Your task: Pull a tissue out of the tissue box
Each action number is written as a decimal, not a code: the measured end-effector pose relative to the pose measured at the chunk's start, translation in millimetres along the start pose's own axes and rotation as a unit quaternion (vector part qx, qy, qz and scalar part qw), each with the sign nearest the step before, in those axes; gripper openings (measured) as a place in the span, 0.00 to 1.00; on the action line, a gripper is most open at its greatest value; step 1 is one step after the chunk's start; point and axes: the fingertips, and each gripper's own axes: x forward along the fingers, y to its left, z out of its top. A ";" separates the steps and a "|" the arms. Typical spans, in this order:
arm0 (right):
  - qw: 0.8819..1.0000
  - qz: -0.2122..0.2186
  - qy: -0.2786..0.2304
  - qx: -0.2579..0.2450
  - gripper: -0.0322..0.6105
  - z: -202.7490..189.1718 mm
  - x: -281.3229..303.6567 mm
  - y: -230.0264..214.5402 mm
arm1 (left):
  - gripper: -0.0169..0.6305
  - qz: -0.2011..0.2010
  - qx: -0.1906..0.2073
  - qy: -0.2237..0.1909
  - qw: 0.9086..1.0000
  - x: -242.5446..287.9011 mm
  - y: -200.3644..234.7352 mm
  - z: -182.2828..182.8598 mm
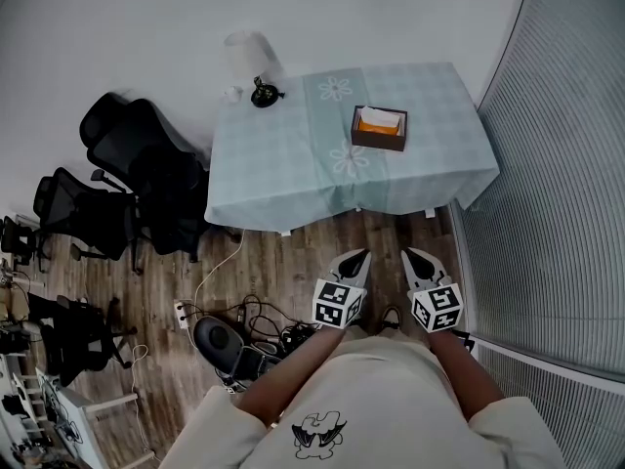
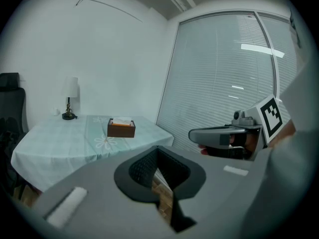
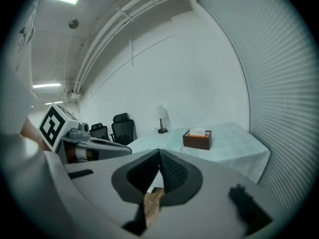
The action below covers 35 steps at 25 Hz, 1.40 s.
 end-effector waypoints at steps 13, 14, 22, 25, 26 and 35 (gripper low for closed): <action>0.999 -0.014 0.025 -0.014 0.07 0.3 37.5 27.6 | 0.04 -0.002 -0.010 -0.003 1.000 -17.5 45.8 2.1; 0.999 -0.016 0.026 -0.015 0.07 0.8 42.9 30.5 | 0.04 -0.003 -0.010 -0.004 1.000 -18.5 51.6 2.3; 0.999 -0.034 0.025 -0.019 0.07 17.6 77.4 28.5 | 0.04 -0.009 -0.011 -0.006 1.000 -9.2 89.1 14.8; 0.999 -0.039 0.026 -0.014 0.07 20.5 90.4 13.0 | 0.04 -0.010 -0.016 -0.009 1.000 5.5 96.2 22.2; 0.999 -0.038 0.027 -0.012 0.07 20.2 96.7 7.7 | 0.04 -0.010 -0.017 -0.008 1.000 11.8 99.6 23.8; 0.999 -0.023 0.035 0.002 0.07 33.5 175.0 -77.7 | 0.04 0.011 -0.016 0.007 1.000 104.0 145.5 56.7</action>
